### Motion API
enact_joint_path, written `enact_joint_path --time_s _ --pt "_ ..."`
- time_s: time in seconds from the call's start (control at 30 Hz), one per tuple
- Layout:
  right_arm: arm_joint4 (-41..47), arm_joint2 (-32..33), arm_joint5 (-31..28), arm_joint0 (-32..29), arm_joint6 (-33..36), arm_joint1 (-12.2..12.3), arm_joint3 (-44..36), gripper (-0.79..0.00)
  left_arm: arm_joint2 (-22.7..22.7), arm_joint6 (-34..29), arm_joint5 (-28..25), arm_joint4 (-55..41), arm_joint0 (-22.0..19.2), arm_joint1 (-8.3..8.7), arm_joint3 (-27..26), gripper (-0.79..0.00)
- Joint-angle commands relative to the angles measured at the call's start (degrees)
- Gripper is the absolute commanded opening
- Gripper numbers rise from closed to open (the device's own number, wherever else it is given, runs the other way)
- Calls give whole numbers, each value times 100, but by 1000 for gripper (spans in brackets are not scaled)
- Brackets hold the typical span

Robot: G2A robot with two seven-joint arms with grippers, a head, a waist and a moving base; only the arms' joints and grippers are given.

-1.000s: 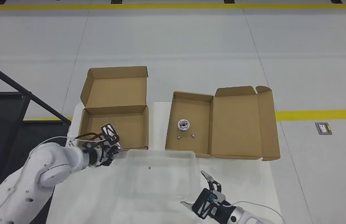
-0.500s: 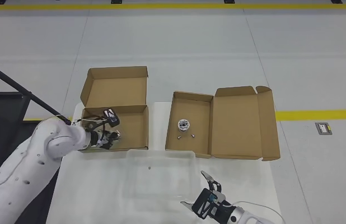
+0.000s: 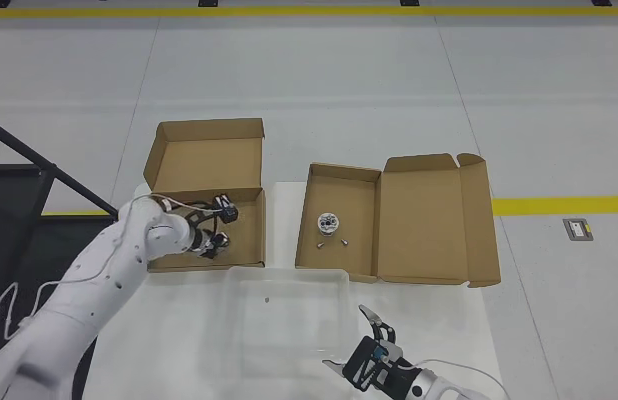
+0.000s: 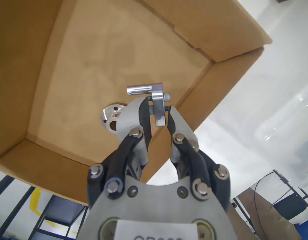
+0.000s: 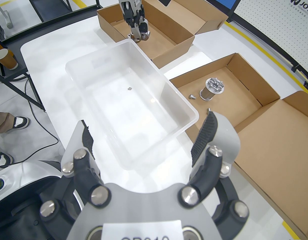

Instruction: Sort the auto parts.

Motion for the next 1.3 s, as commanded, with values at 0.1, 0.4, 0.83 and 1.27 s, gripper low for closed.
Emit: enact_joint_path --time_s 0.1,0.4,0.83,1.27 --pt "0 0 0 0 0 0 0 0 209 266 -160 70 -214 -328 717 -739" --pt "0 0 0 0 0 0 0 0 395 649 -307 212 -426 -760 1529 -588" --pt "0 0 0 0 0 0 0 0 287 1119 -778 331 -761 -974 2158 -471" --pt "0 0 0 0 0 0 0 0 -468 1485 -1743 -65 -660 -385 1450 -416"
